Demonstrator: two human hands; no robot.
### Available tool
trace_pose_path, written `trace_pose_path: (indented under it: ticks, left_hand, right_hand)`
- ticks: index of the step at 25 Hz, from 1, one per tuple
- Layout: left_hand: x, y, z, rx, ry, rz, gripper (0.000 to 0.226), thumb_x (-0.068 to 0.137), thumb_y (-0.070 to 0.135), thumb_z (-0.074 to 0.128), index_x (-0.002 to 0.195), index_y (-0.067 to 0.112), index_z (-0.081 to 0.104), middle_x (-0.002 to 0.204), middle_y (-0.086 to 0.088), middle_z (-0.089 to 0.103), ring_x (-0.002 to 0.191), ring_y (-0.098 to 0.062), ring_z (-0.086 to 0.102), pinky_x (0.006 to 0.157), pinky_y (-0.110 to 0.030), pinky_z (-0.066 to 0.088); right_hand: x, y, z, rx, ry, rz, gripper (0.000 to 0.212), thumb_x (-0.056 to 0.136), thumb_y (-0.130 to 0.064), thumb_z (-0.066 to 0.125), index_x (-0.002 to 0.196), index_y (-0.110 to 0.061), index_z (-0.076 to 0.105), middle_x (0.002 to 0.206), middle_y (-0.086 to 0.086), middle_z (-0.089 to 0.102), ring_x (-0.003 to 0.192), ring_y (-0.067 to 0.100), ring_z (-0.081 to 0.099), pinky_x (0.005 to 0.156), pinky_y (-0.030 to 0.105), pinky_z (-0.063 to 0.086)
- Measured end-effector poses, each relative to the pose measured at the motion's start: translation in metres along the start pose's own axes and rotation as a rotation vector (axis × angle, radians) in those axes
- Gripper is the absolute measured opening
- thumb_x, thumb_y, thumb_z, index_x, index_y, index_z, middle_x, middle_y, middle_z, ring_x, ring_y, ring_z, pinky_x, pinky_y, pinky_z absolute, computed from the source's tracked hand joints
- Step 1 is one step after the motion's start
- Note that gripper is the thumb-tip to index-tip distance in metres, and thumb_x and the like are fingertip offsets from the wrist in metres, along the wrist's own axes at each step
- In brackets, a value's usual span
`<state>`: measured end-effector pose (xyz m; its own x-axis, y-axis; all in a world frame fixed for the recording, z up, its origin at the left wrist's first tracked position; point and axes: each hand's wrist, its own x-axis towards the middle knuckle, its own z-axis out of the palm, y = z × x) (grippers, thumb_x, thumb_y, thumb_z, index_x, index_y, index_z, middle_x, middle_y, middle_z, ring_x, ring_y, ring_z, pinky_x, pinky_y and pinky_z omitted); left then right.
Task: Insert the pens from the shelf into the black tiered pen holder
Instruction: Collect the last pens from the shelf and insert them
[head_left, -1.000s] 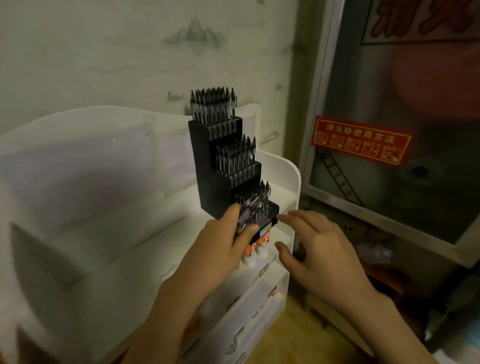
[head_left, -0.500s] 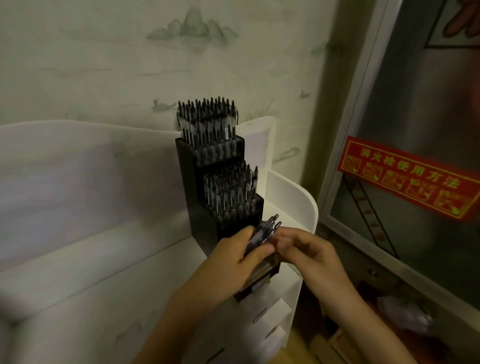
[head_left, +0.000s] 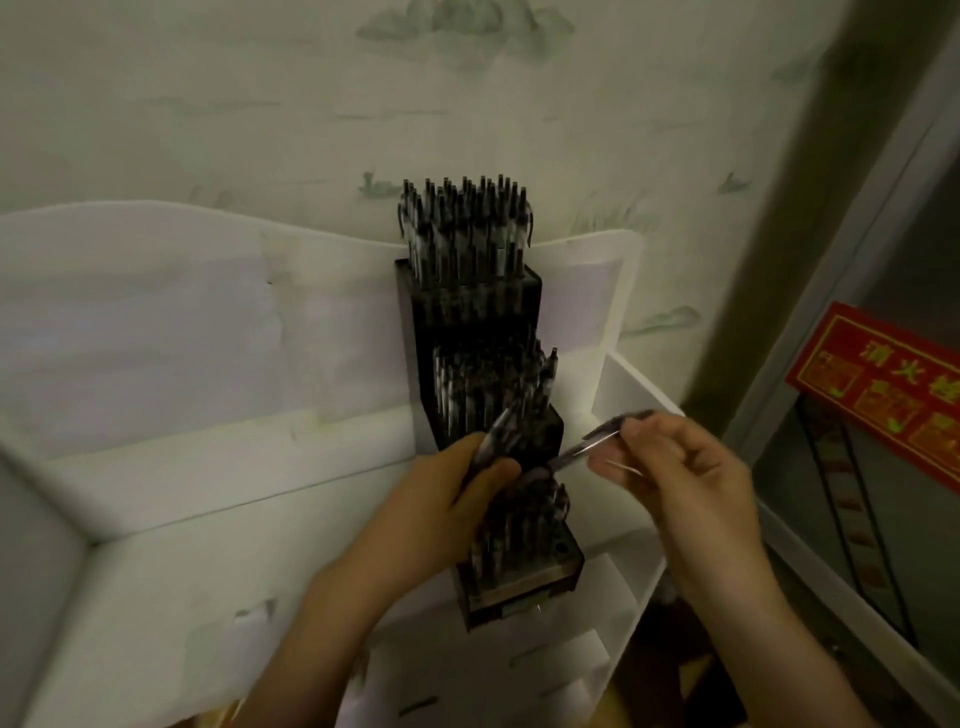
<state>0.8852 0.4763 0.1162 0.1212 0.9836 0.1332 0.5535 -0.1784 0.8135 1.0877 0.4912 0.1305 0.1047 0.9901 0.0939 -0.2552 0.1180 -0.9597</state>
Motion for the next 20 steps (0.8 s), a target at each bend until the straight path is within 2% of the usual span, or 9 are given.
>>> trace_pose_path:
  ticks: [3, 6, 8, 12, 15, 20]
  left_hand:
    - [-0.003, -0.005, -0.002, 0.023, 0.074, -0.018, 0.03, 0.097, 0.04, 0.045, 0.086, 0.015, 0.058, 0.061, 0.007, 0.054, 0.049, 0.0, 0.046, 0.051, -0.017, 0.036]
    - [-0.004, -0.008, 0.0, 0.034, 0.083, -0.038, 0.029, 0.098, 0.039, 0.044, 0.094, 0.016, 0.062, 0.077, -0.004, 0.065, 0.066, -0.011, 0.06, 0.061, -0.027, 0.047]
    - [-0.005, -0.009, 0.001, 0.033, 0.082, -0.048, 0.029, 0.098, 0.04, 0.044, 0.1, 0.018, 0.062, 0.088, -0.008, 0.069, 0.079, -0.018, 0.063, 0.071, -0.031, 0.049]
    - [-0.009, -0.011, 0.002, 0.053, 0.106, -0.04, 0.023, 0.099, 0.037, 0.045, 0.1, 0.024, 0.063, 0.078, 0.0, 0.066, 0.068, -0.01, 0.06, 0.061, -0.023, 0.045]
    - [-0.01, -0.013, 0.004, 0.075, 0.107, -0.041, 0.022, 0.098, 0.04, 0.044, 0.101, 0.028, 0.062, 0.079, -0.001, 0.067, 0.068, -0.012, 0.061, 0.064, -0.029, 0.047]
    - [-0.011, -0.015, 0.004, 0.05, 0.098, -0.035, 0.027, 0.096, 0.046, 0.042, 0.105, 0.03, 0.062, 0.089, -0.003, 0.07, 0.078, -0.015, 0.064, 0.073, -0.036, 0.05]
  right_hand:
    - [0.001, 0.013, -0.01, -0.256, 0.008, -0.186, 0.008, 0.088, -0.012, 0.062, 0.094, -0.007, 0.065, 0.08, 0.003, 0.072, 0.077, 0.017, 0.071, 0.074, 0.024, 0.058]
    - [-0.007, 0.046, -0.009, -0.614, -0.107, -0.288, 0.008, 0.086, -0.021, 0.066, 0.09, -0.027, 0.065, 0.08, -0.016, 0.069, 0.083, -0.001, 0.066, 0.073, 0.009, 0.051]
    - [-0.008, 0.061, -0.006, -0.644, -0.161, -0.317, 0.013, 0.086, -0.017, 0.068, 0.093, -0.027, 0.065, 0.081, -0.022, 0.067, 0.085, -0.007, 0.064, 0.07, 0.001, 0.046]
    - [-0.005, 0.081, -0.001, -0.666, -0.221, -0.369, 0.013, 0.087, -0.02, 0.065, 0.098, -0.026, 0.064, 0.086, -0.018, 0.067, 0.084, -0.007, 0.063, 0.071, 0.003, 0.048]
    - [-0.003, 0.099, -0.003, -0.714, -0.281, -0.368, 0.016, 0.088, -0.028, 0.061, 0.104, -0.024, 0.064, 0.09, -0.016, 0.068, 0.087, -0.007, 0.063, 0.074, 0.005, 0.049]
    - [0.003, 0.128, -0.005, -0.842, -0.352, -0.299, 0.015, 0.088, -0.022, 0.068, 0.102, -0.024, 0.067, 0.085, -0.014, 0.068, 0.078, -0.008, 0.064, 0.071, 0.009, 0.053]
